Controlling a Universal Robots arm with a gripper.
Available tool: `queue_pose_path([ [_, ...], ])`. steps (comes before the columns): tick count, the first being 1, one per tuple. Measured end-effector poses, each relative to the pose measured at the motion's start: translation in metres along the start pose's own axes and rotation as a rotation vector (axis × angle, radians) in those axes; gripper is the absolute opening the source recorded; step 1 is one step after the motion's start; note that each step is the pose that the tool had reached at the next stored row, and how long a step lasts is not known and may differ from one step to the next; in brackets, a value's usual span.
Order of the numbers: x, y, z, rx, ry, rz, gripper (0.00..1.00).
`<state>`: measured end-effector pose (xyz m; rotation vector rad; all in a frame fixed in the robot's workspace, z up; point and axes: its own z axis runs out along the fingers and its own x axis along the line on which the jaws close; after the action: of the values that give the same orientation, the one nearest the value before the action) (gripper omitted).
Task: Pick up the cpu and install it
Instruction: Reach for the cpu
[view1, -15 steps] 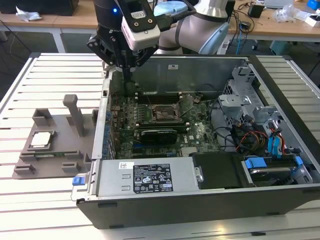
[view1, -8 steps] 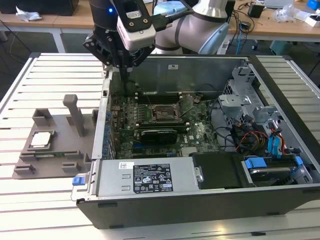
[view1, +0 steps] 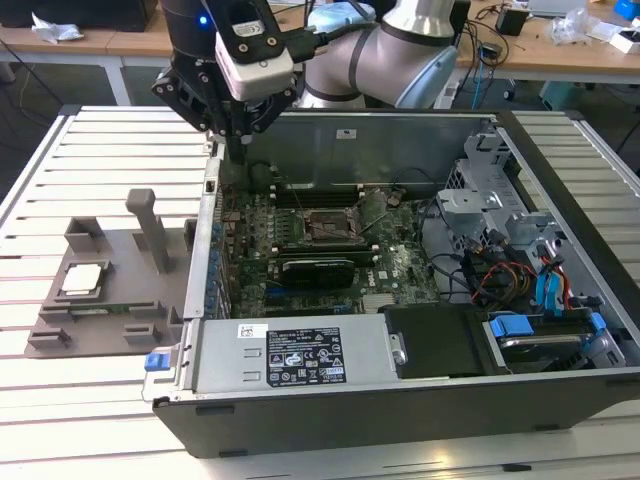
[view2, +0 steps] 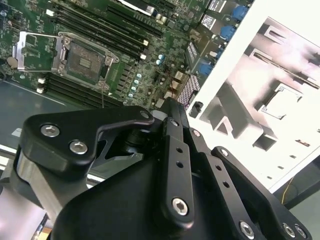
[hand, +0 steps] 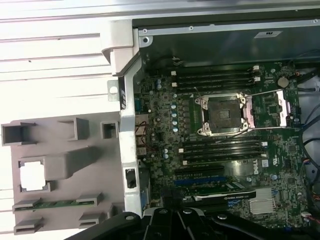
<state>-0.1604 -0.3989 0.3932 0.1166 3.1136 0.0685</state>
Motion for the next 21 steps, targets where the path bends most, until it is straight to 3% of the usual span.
queue_pose_path([
  [6,0.0218,-0.0016,-0.0005,0.0,0.0,0.0,0.11],
  [9,0.0293,-0.0022,-0.0007,0.0,0.0,0.0,0.11],
  [21,0.0479,-0.0036,-0.0011,0.0,0.0,0.0,0.11],
])
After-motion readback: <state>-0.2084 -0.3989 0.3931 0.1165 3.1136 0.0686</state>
